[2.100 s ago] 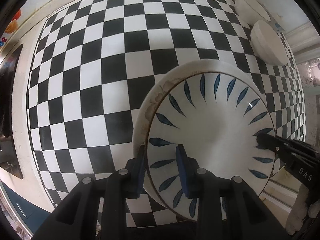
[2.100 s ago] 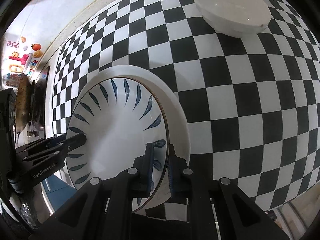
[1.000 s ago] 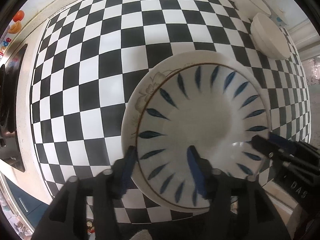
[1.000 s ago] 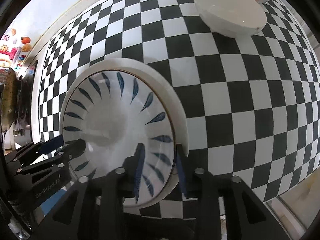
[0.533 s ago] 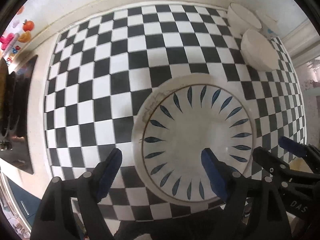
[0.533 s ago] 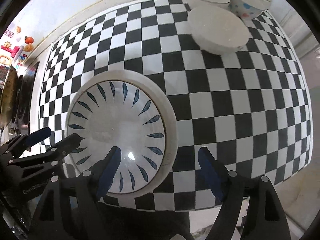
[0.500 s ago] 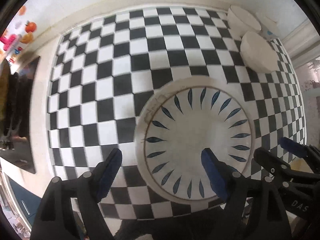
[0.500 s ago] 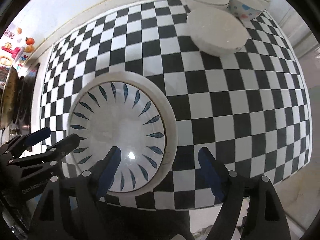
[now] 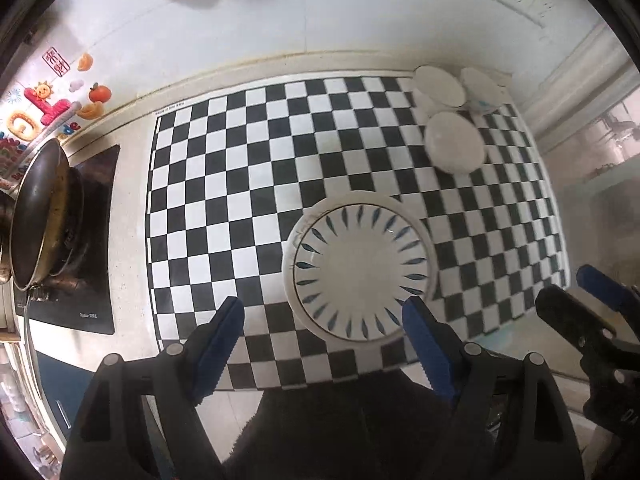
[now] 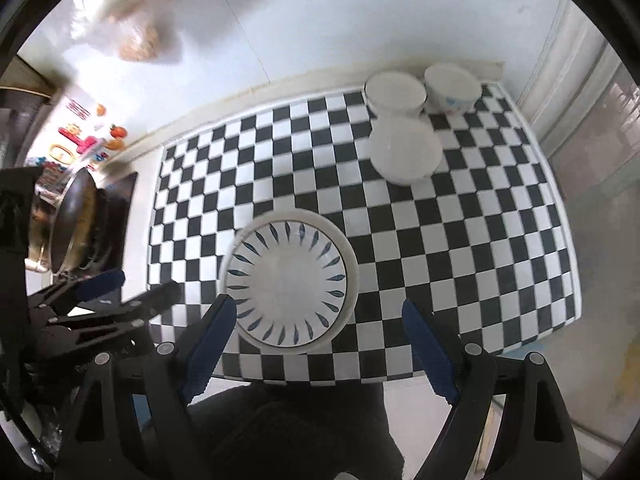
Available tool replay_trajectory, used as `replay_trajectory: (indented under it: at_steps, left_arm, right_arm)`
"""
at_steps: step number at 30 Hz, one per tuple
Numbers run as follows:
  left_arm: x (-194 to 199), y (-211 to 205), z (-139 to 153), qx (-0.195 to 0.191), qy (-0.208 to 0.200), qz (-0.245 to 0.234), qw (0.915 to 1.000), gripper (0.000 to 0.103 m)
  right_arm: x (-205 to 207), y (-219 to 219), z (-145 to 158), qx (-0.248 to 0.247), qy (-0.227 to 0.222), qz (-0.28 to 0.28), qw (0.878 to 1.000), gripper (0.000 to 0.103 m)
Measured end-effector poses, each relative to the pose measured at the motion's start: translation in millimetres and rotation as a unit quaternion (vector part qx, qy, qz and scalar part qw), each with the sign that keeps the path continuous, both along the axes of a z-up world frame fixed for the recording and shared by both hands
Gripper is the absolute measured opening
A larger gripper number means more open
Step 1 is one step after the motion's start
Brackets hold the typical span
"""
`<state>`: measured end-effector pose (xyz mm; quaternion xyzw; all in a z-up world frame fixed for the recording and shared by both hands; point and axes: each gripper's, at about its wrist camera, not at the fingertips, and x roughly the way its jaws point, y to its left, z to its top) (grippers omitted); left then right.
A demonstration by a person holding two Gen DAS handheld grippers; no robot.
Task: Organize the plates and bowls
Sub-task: 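Open both tools and raise them away from the plate stack, then move both tools down to the bowls by the wall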
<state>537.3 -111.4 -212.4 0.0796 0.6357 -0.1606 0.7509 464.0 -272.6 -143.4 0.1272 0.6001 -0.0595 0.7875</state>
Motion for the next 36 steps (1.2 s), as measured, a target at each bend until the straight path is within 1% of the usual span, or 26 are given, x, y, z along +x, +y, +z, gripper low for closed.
replay_trajectory:
  at_steps: [6,11,15,21,24,28,32,36]
  left_arm:
    - [-12,5,33,-0.015,-0.013,-0.003,0.9998,0.081]
    - [-19,11,49,-0.017,-0.027,-0.006,0.9995,0.081]
    - [-21,13,53,-0.019,-0.031,-0.008,0.9993,0.081]
    - [-19,15,52,-0.027,-0.028,-0.011,0.9992,0.081]
    - [-12,15,46,-0.029,-0.034,-0.016,0.9989,0.081]
    - [2,13,36,-0.042,-0.036,-0.017,0.9983,0.081]
    - [19,2,33,-0.056,-0.059,-0.032,0.9961,0.081]
    - [39,-17,28,-0.067,-0.084,-0.040,0.9935,0.081]
  right_arm:
    - [-14,6,37,-0.010,-0.013,0.003,1.000,0.087]
    - [-23,13,50,-0.013,-0.016,0.008,1.000,0.087]
    - [-25,19,54,-0.013,-0.015,0.012,1.000,0.087]
    - [-23,17,49,-0.019,-0.019,-0.002,1.000,0.087]
    - [-20,12,45,-0.022,-0.028,-0.021,0.999,0.087]
    - [-15,2,37,-0.041,-0.035,-0.055,0.997,0.087]
    - [-6,-17,26,-0.060,-0.038,-0.099,0.993,0.087]
    - [5,-47,9,-0.056,-0.042,-0.137,0.988,0.087]
